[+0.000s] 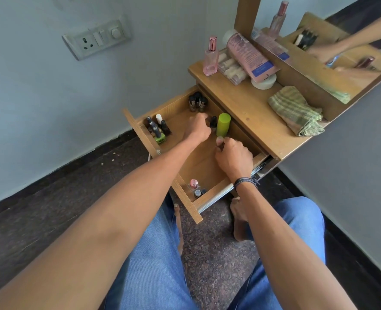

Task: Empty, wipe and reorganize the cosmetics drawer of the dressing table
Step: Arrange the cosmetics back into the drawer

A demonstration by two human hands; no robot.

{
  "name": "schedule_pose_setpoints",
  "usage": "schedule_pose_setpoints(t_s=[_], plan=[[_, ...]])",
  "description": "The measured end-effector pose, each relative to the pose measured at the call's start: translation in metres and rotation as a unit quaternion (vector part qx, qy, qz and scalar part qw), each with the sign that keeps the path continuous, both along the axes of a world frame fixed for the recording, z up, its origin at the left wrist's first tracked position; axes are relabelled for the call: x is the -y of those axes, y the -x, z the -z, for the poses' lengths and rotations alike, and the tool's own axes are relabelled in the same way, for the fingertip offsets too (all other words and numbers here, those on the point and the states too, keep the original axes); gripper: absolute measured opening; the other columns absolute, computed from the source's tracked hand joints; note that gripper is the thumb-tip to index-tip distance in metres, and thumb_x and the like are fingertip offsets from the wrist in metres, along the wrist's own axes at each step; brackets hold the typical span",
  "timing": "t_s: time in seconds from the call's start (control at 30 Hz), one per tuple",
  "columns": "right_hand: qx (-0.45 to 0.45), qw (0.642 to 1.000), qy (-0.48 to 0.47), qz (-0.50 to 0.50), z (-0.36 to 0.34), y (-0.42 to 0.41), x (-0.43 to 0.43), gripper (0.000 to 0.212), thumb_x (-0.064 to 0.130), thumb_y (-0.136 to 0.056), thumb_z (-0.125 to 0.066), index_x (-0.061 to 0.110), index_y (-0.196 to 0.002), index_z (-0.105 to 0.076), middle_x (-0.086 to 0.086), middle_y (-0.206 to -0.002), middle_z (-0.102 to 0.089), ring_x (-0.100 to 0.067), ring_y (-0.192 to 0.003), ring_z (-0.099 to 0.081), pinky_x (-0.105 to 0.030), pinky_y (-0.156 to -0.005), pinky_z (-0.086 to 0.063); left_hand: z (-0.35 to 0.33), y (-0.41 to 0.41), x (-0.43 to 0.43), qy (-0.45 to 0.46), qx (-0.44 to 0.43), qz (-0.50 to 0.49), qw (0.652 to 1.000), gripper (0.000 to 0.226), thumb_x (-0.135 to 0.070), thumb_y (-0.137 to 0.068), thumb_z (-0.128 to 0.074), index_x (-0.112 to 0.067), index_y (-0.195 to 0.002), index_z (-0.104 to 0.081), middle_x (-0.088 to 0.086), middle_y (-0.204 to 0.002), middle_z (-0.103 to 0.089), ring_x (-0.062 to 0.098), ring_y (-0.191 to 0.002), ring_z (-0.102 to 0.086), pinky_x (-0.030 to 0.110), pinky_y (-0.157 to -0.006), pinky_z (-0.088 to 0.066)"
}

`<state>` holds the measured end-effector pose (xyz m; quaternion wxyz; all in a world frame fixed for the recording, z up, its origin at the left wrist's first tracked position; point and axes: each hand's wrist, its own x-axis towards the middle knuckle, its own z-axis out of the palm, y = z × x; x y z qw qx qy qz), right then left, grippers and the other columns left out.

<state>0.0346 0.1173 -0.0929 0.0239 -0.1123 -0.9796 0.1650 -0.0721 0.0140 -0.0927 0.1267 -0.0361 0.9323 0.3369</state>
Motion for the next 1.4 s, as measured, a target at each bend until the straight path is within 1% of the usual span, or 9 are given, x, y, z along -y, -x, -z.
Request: schedule_pose_setpoints(t_s=[0.17,0.3,0.43,0.57,0.73,0.87,1.07,1.27,1.4], plan=[[0.003,1.0,-0.004,-0.001,-0.001,0.001,0.0,0.03,0.033,-0.103,-0.046,0.011,-0.105,-0.066,-0.013,-0.101,-0.072,-0.038,-0.087,-0.07,-0.036,-0.063,-0.042,0.01,0.007,-0.005,-0.053,0.019,-0.045,0.997,0.048,-0.004,-0.089,-0.06,-0.018,-0.135,-0.061,0.011,-0.133,-0.062,0.031,-0.124,-0.055,0.042,-0.104,-0.049],[-0.002,1.0,0.003,0.002,0.0,0.001,0.0,0.031,0.033,-0.104,-0.045,0.01,-0.103,-0.066,-0.014,-0.099,-0.073,-0.039,-0.086,-0.07,-0.037,-0.065,-0.044,0.014,0.008,-0.004,-0.159,0.058,-0.111,0.979,0.046,-0.001,-0.083,-0.061,-0.022,-0.123,-0.066,0.0,-0.123,-0.067,0.021,-0.114,-0.06,0.037,-0.1,-0.052],[-0.002,1.0,-0.003,0.004,0.0,0.0,0.0,0.03,0.032,-0.102,-0.047,0.01,-0.103,-0.067,-0.014,-0.1,-0.073,-0.039,-0.088,-0.069,-0.036,-0.065,-0.04,-0.007,-0.006,0.005,-0.24,0.067,-0.128,0.96,0.045,0.009,-0.083,-0.061,-0.021,-0.116,-0.065,0.002,-0.108,-0.07,0.019,-0.104,-0.066,0.038,-0.095,-0.055],[0.004,1.0,-0.005,0.008,-0.002,0.0,0.0,0.028,0.031,-0.102,-0.049,0.01,-0.103,-0.066,-0.014,-0.101,-0.072,-0.039,-0.09,-0.069,-0.036,-0.066,-0.04,-0.033,-0.026,0.031,-0.26,0.024,-0.115,0.959,0.045,0.011,-0.087,-0.061,-0.015,-0.125,-0.062,0.002,-0.11,-0.069,0.013,-0.099,-0.066,0.021,-0.077,-0.051],[0.011,1.0,0.004,0.014,-0.003,0.0,0.001,0.029,0.032,-0.103,-0.049,0.009,-0.104,-0.066,-0.016,-0.102,-0.072,-0.04,-0.092,-0.069,-0.037,-0.068,-0.04,-0.056,-0.075,0.068,-0.202,-0.065,-0.111,0.971,0.038,-0.002,-0.09,-0.062,-0.024,-0.121,-0.064,-0.012,-0.108,-0.067,-0.003,-0.093,-0.062,0.015,-0.07,-0.044],[0.036,0.999,0.006,0.006,-0.006,0.0,0.0,0.029,0.034,-0.102,-0.052,0.009,-0.11,-0.065,-0.014,-0.103,-0.071,-0.037,-0.092,-0.069,-0.035,-0.068,-0.04,-0.042,-0.109,0.084,-0.126,-0.13,-0.087,0.98,0.035,-0.003,-0.091,-0.059,-0.025,-0.118,-0.064,-0.011,-0.109,-0.066,0.006,-0.099,-0.064,0.024,-0.081,-0.052],[0.086,0.996,0.012,-0.004,-0.009,0.003,0.0,0.034,0.036,-0.099,-0.056,0.01,-0.12,-0.063,-0.015,-0.109,-0.07,-0.039,-0.1,-0.067,-0.036,-0.073,-0.042,-0.028,-0.12,0.073,0.08,-0.233,0.014,0.969,0.029,-0.01,-0.091,-0.063,-0.023,-0.117,-0.066,-0.009,-0.112,-0.067,0.012,-0.105,-0.056,0.021,-0.075,-0.035],[0.102,0.995,0.012,-0.004,-0.006,0.006,-0.001,0.037,0.036,-0.096,-0.06,0.011,-0.124,-0.062,-0.015,-0.113,-0.07,-0.039,-0.1,-0.068,-0.039,-0.077,-0.049,-0.02,-0.121,0.077,0.118,-0.26,0.018,0.958,0.026,-0.013,-0.09,-0.061,-0.02,-0.115,-0.066,-0.005,-0.108,-0.068,0.016,-0.1,-0.054,0.026,-0.078,-0.041],[0.1,0.995,0.01,-0.01,-0.007,0.004,-0.001,0.037,0.038,-0.096,-0.061,0.011,-0.121,-0.063,-0.016,-0.112,-0.07,-0.039,-0.1,-0.068,-0.036,-0.073,-0.044,-0.019,-0.121,0.076,0.129,-0.259,0.015,0.957,0.028,-0.013,-0.089,-0.062,-0.02,-0.117,-0.066,-0.005,-0.109,-0.068,0.016,-0.1,-0.053,0.029,-0.081,-0.042]])
